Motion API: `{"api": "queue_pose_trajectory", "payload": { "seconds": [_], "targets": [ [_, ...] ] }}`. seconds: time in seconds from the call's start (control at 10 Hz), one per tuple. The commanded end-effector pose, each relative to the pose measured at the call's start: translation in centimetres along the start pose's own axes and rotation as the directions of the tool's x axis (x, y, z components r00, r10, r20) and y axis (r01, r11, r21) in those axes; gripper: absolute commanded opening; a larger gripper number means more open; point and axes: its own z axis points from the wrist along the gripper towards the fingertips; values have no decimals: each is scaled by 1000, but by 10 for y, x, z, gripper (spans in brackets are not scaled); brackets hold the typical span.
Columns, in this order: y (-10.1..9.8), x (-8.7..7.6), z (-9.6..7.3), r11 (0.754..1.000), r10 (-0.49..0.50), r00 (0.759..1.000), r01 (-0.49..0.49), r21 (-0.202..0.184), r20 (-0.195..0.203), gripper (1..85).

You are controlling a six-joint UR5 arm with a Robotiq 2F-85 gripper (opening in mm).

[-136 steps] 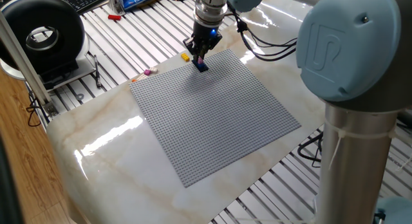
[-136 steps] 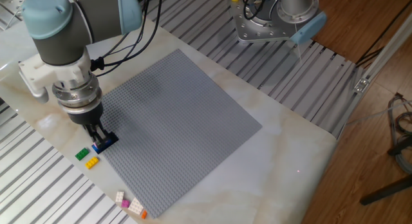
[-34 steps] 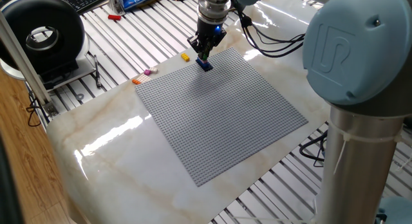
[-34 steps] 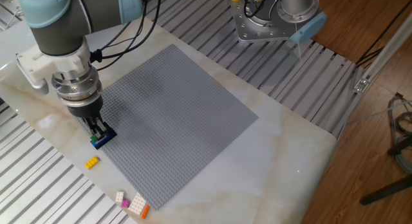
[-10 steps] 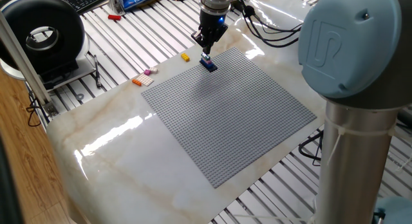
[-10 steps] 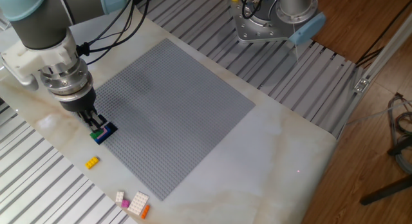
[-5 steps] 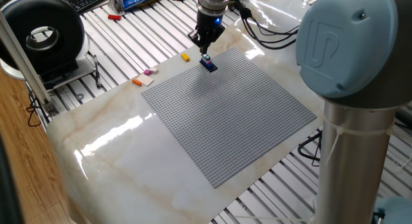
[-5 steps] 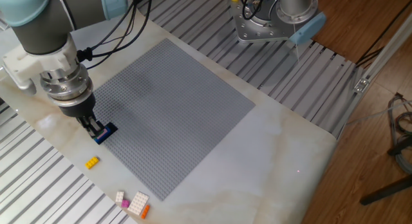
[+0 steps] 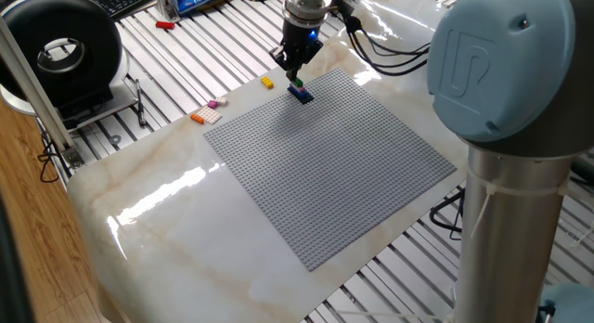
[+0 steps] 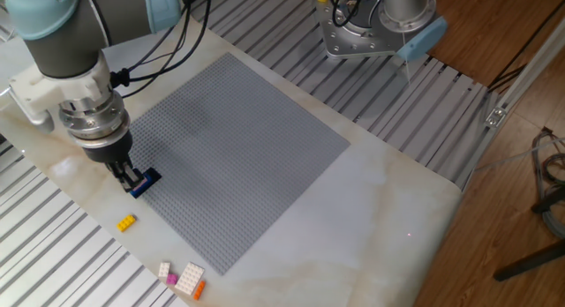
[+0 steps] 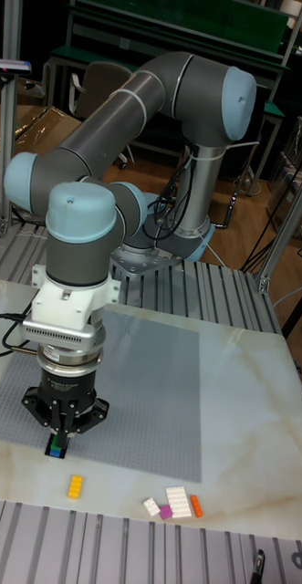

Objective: Stack small Lego blocks one on top of the other

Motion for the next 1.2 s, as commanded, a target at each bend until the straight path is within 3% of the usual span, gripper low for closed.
{"api": "queue_pose_trajectory", "payload": {
  "seconds": [0.0, 0.4, 0.5, 0.6, 0.8, 1.1],
  "targets": [
    [-6, 8, -22, 1000, -5, 1000, 4, -16, -24, 10],
    [-4, 0, -20, 997, 52, 999, -51, 58, -14, 10],
    [2, 6, -31, 996, 77, 997, -76, 55, -12, 10],
    [2, 3, -39, 995, 96, 995, -97, 40, 14, 10],
    [-19, -1, -46, 994, 67, 998, -68, 89, 15, 10],
    [-26, -3, -46, 985, 61, 998, -63, 161, 20, 10]
  ]
}}
